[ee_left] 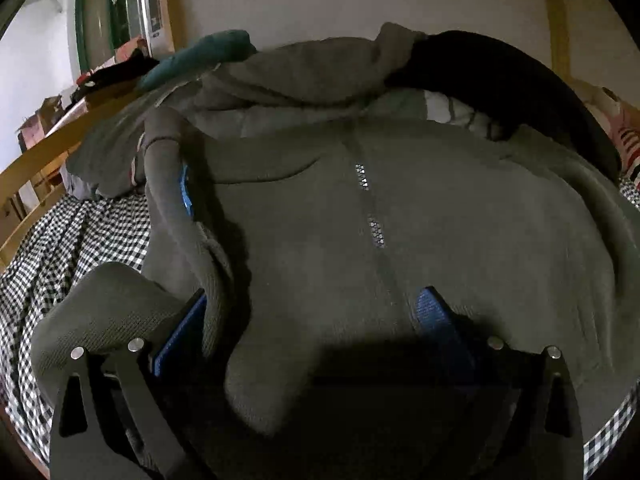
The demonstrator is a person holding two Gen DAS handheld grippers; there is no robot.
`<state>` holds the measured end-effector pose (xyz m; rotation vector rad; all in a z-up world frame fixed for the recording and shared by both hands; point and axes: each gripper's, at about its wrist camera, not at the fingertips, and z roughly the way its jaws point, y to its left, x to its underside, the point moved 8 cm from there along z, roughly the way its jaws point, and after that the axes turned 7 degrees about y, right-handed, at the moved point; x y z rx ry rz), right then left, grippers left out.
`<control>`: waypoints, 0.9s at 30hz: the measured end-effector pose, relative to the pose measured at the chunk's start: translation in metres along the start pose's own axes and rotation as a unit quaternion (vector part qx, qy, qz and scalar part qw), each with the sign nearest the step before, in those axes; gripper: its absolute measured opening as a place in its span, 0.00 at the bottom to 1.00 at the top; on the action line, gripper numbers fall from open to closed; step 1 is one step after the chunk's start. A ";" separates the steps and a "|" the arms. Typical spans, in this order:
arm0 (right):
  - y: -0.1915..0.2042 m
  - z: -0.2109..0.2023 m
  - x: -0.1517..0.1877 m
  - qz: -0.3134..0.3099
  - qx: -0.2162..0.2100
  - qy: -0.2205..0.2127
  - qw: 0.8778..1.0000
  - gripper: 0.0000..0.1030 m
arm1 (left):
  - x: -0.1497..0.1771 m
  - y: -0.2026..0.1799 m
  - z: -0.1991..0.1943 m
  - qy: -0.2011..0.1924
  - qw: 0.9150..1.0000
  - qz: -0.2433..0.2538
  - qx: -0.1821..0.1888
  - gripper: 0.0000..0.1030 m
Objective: Fold large clothes
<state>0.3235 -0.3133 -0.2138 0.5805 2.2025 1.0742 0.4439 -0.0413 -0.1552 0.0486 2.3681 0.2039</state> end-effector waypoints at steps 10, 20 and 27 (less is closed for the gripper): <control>-0.015 0.013 -0.038 0.108 0.018 -0.042 0.993 0.48 | 0.008 0.011 -0.023 -0.014 0.999 -0.027 0.010 0.96; -0.026 0.015 -0.036 0.115 -0.016 -0.040 0.992 0.43 | 0.001 -0.056 -0.145 -0.168 0.981 -0.013 0.094 0.96; -0.023 0.013 -0.040 0.108 -0.043 -0.041 0.992 0.46 | -0.021 -0.009 -0.046 -0.034 0.999 -0.022 0.036 0.96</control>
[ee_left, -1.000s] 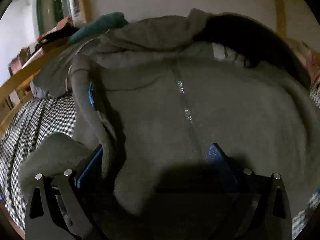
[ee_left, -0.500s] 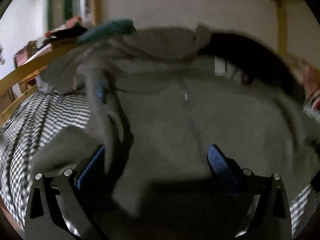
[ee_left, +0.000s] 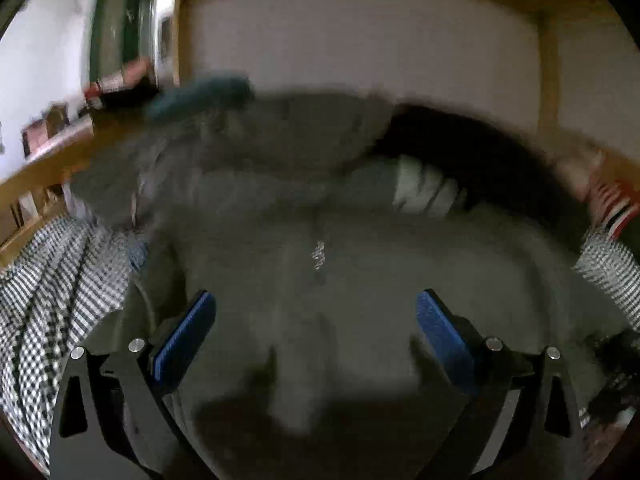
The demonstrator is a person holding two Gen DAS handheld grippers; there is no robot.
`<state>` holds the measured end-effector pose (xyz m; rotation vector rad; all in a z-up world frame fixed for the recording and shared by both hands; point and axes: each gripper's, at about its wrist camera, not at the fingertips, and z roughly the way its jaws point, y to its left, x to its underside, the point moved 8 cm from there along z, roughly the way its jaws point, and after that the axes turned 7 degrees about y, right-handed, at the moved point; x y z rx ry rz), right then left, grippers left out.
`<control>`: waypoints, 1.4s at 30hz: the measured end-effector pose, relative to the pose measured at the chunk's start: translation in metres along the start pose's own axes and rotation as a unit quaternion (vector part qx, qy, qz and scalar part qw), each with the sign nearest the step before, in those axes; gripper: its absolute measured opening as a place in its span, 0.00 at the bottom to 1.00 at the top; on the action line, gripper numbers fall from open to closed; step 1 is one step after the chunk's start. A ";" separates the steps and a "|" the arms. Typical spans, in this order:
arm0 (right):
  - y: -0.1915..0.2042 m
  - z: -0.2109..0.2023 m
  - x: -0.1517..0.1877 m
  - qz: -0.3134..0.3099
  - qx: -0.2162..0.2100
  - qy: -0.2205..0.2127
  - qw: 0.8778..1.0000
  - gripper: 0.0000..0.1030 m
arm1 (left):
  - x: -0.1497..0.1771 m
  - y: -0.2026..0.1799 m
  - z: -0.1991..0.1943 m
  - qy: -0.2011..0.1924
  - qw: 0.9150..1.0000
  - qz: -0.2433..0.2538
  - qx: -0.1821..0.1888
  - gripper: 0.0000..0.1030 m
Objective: Fold large clothes
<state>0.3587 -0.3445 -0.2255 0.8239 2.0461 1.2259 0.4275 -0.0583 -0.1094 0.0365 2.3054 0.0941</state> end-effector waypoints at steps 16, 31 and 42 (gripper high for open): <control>0.105 -0.013 0.015 -0.181 0.017 -0.070 0.981 0.35 | 0.026 0.013 0.052 0.093 0.994 -0.009 0.051 0.96; 0.195 0.009 0.049 -0.257 -0.004 -0.070 0.964 0.34 | 0.017 0.056 0.032 0.102 0.993 -0.014 0.050 0.96; 0.238 0.033 0.084 -0.301 -0.017 -0.068 0.951 0.34 | 0.033 0.166 0.048 0.099 0.991 -0.080 -0.036 0.96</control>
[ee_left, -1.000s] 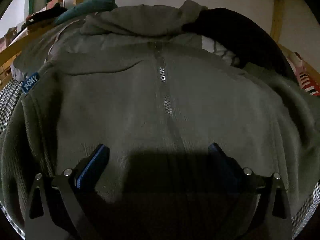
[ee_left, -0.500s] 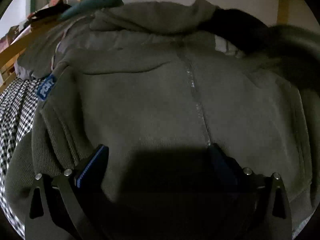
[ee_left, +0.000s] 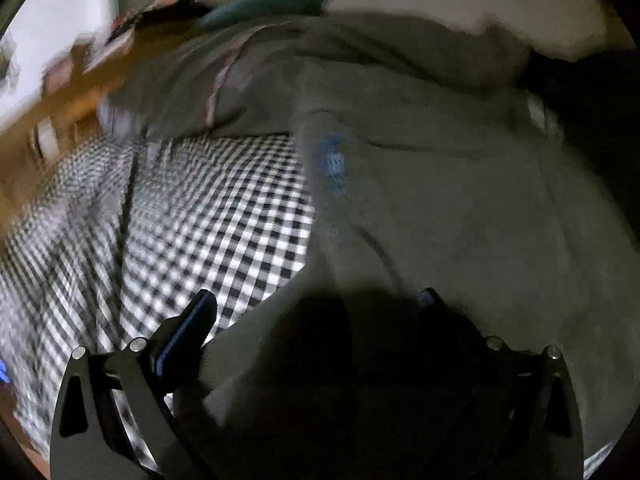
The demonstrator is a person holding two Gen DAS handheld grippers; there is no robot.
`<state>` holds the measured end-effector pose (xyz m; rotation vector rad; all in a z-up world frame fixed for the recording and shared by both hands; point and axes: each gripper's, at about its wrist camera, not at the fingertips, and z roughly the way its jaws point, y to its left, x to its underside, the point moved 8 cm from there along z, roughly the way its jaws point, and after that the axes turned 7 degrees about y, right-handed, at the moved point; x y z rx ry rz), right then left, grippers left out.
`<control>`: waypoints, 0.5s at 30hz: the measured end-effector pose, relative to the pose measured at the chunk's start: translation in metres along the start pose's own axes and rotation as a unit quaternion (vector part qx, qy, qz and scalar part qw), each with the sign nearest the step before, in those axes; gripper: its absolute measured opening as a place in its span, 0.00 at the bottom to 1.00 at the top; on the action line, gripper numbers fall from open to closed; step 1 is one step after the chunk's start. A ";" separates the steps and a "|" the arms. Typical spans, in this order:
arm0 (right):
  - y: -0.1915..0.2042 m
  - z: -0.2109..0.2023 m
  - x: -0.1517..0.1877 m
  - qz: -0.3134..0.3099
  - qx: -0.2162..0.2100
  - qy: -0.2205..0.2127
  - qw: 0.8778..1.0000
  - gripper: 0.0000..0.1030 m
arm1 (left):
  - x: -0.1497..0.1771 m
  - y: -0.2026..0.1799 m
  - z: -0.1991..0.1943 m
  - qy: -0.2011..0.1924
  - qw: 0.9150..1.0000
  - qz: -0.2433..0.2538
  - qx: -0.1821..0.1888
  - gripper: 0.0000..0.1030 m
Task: Fold large clothes
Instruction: 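Lift the hood with the right gripper and fold it over the body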
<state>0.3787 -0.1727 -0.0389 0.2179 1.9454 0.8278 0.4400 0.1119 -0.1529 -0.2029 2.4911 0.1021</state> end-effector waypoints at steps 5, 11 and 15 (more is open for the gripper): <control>0.034 0.020 0.011 -0.024 -0.012 0.009 1.000 0.33 | 0.001 0.003 0.006 0.034 0.997 -0.023 0.060 0.96; 0.079 0.050 0.029 -0.043 -0.029 0.025 0.998 0.33 | 0.004 0.019 -0.005 0.029 0.994 -0.028 0.100 0.96; 0.111 0.070 0.040 -0.061 -0.045 0.033 0.997 0.33 | -0.011 0.055 -0.031 -0.032 0.989 -0.091 0.108 0.96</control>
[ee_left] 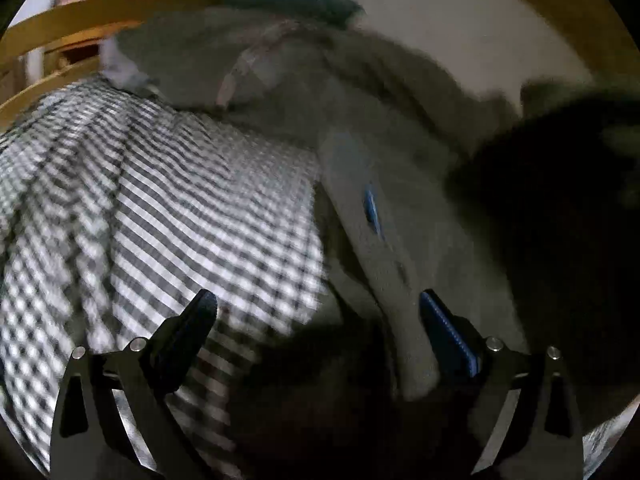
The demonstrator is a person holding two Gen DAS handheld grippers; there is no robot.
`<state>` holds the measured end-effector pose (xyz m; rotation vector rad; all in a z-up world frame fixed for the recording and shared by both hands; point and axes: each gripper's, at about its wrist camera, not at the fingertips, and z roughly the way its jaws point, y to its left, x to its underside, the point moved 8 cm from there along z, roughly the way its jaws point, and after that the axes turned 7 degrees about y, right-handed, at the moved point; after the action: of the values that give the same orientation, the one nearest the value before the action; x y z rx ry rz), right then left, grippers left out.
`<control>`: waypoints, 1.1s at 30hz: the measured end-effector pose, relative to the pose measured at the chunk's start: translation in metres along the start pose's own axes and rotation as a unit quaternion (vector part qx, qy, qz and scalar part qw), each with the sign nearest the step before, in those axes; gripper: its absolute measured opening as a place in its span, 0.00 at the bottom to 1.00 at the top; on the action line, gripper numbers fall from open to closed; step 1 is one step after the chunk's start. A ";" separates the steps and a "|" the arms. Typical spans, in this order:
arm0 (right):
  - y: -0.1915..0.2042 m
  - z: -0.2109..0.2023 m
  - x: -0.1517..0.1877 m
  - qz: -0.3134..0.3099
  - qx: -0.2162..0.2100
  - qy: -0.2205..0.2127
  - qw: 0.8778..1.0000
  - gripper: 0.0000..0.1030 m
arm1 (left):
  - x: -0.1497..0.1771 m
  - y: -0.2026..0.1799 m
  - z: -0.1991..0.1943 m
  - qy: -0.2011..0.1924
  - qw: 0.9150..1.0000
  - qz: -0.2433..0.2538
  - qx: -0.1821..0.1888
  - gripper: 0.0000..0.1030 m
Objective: Fold large clothes
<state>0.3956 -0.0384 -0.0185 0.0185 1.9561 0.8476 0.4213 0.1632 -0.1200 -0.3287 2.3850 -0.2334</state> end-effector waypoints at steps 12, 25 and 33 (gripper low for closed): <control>0.017 0.105 0.141 -0.201 0.124 0.195 0.952 0.34 | -0.037 0.111 -0.029 -0.058 0.988 -0.146 -0.011 0.96; 0.023 0.123 0.146 -0.205 0.095 0.218 0.949 0.34 | -0.069 0.054 -0.109 -0.144 0.984 -0.080 0.066 0.96; 0.017 0.114 0.129 -0.153 0.067 0.193 0.967 0.34 | -0.059 0.038 -0.092 -0.116 0.986 -0.075 0.094 0.96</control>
<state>0.4107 0.0829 -0.1414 -0.3872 2.3003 0.5401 0.3958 0.2237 -0.0250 -0.4215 2.0925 -0.4614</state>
